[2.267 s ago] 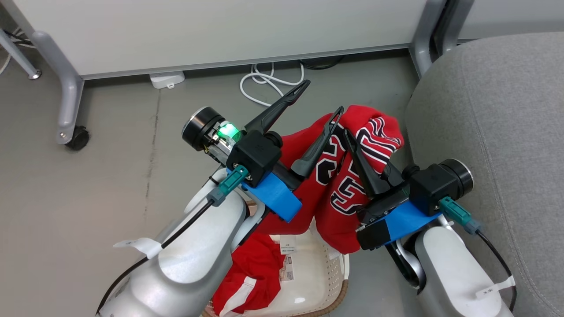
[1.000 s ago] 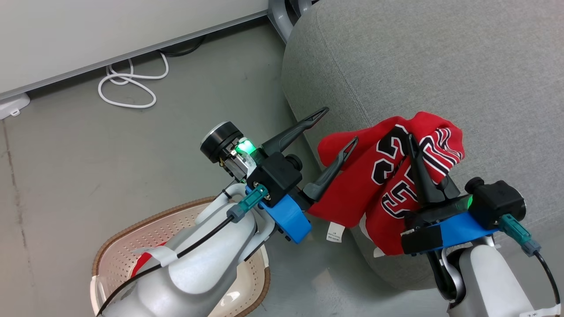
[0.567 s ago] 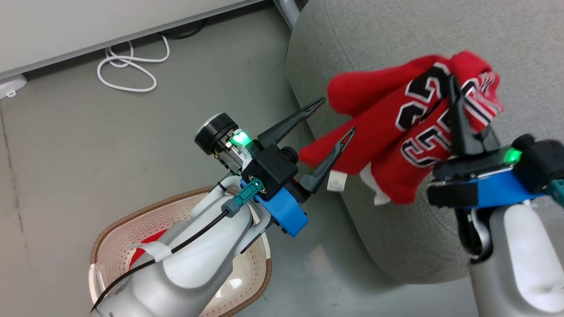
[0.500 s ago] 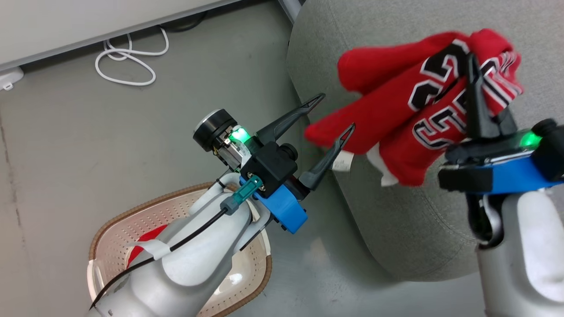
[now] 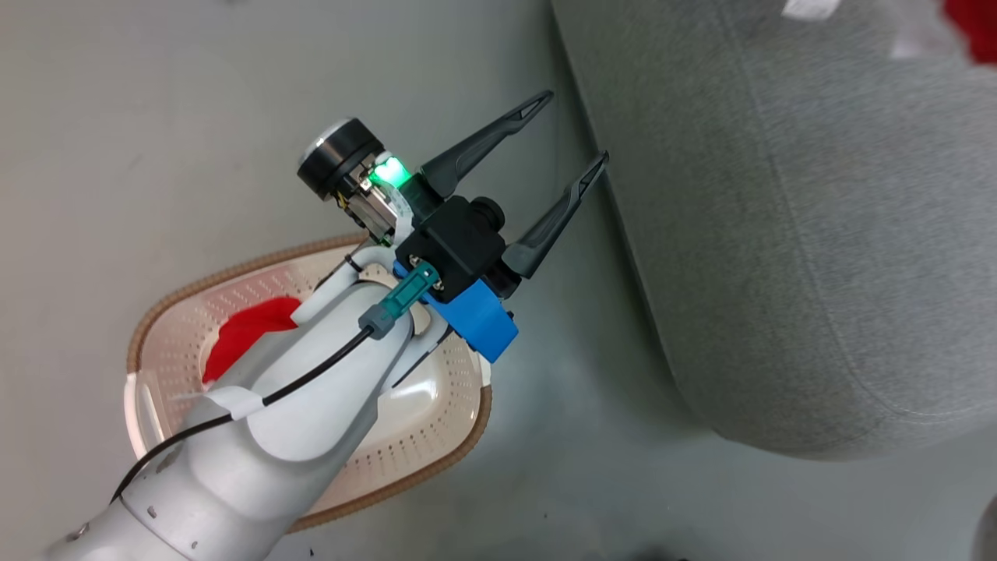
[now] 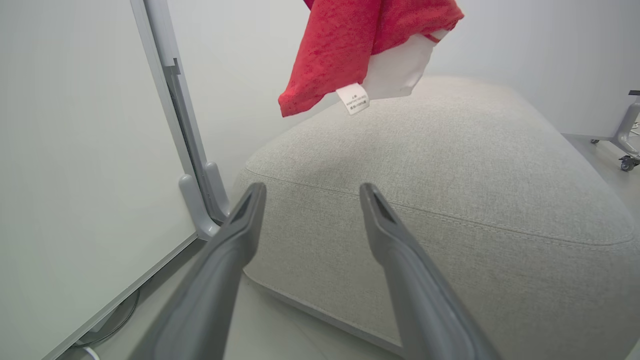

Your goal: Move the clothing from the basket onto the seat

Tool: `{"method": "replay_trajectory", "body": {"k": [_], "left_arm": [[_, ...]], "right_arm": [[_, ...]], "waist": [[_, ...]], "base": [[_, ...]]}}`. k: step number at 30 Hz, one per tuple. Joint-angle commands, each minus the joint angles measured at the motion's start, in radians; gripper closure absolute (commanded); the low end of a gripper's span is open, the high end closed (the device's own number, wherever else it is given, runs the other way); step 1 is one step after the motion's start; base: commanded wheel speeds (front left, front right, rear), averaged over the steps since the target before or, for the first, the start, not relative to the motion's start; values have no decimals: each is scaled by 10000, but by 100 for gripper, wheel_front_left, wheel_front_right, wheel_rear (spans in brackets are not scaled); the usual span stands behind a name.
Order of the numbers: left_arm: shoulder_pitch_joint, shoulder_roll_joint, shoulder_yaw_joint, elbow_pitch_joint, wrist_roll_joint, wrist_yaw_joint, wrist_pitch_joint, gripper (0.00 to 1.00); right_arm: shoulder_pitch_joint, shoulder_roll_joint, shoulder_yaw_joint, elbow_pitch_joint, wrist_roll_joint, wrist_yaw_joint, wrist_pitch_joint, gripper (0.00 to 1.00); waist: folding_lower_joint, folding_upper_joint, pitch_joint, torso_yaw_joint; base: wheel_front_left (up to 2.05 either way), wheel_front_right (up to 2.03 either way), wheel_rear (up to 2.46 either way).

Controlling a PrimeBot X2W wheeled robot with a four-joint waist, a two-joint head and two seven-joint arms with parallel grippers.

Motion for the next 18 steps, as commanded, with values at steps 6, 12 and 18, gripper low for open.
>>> {"method": "replay_trajectory", "body": {"k": [6,12,18], "left_arm": [[-467,132,-2,-161,158,-11,-45,0],[-604,250,2,-187,248,-11,-45,0],[-757,289,-136,-182,275,-11,-45,0]], "right_arm": [[-1074,-1279,-1002,967,229,1,-35,100],[-1479,-1956,-1376,2566,515,1,-33,100],[-1391,-1855,-1428,4116,391,1,-36,100]], "waist": [[-2,0,1145,265],[-2,0,1651,188],[-2,0,1984,215]], "base": [[0,0,0],[0,0,0],[0,0,0]]}}
